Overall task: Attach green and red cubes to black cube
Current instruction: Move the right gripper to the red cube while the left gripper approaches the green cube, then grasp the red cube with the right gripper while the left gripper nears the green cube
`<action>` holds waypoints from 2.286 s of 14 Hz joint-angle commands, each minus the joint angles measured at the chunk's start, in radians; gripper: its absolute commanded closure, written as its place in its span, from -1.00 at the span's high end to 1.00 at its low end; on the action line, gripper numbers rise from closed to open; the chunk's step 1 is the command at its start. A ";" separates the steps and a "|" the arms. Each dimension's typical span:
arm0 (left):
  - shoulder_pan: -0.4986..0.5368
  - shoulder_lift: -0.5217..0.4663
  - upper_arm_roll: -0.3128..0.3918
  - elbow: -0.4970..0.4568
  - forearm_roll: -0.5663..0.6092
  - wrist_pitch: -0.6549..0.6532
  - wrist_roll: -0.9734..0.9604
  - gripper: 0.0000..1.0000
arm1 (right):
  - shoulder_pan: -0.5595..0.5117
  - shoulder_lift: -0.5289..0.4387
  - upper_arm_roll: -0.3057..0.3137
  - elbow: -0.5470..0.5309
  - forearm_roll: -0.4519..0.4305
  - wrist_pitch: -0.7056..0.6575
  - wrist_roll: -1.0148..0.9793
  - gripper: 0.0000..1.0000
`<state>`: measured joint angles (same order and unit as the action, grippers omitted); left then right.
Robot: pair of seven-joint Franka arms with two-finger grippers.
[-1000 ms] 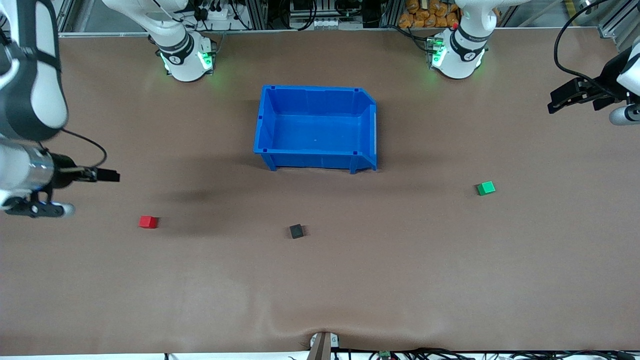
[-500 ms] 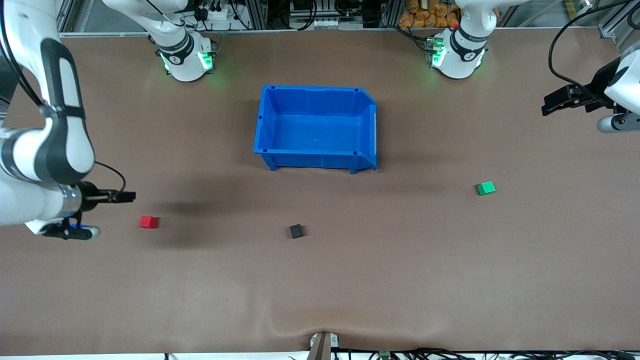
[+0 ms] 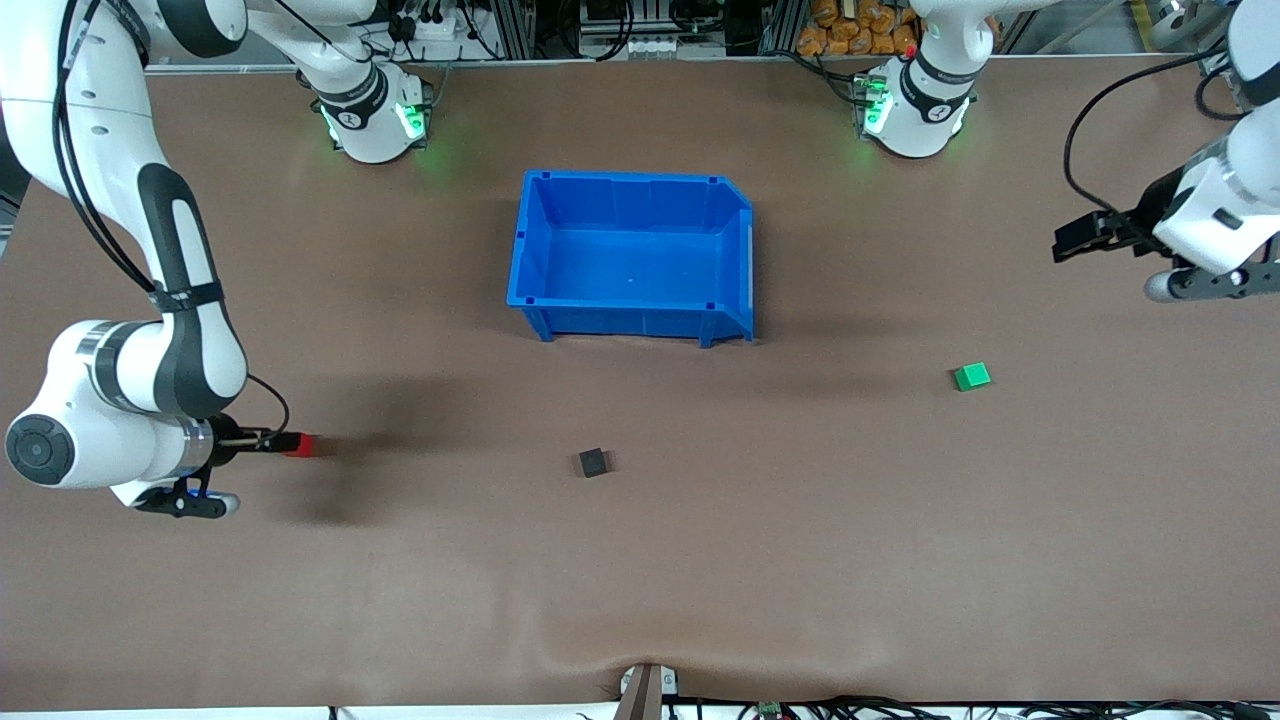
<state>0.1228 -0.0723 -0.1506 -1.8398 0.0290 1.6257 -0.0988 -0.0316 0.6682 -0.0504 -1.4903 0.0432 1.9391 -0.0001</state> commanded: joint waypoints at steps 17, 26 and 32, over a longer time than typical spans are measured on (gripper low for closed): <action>0.054 0.098 -0.010 -0.320 -0.017 0.362 -0.079 1.00 | -0.034 -0.055 0.009 -0.334 -0.003 0.409 -0.087 1.00; 0.094 0.238 -0.010 -0.329 -0.011 0.536 -0.078 1.00 | -0.036 -0.056 0.010 -0.332 0.032 0.376 -0.080 -0.98; 0.109 0.364 -0.006 -0.296 -0.004 0.606 -0.061 1.00 | -0.011 -0.055 0.010 -0.282 0.018 0.298 -0.162 -1.00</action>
<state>0.2105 0.2528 -0.1503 -2.1597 0.0204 2.2146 -0.1634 -0.0478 0.6462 -0.0440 -1.7764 0.0606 2.2733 -0.1047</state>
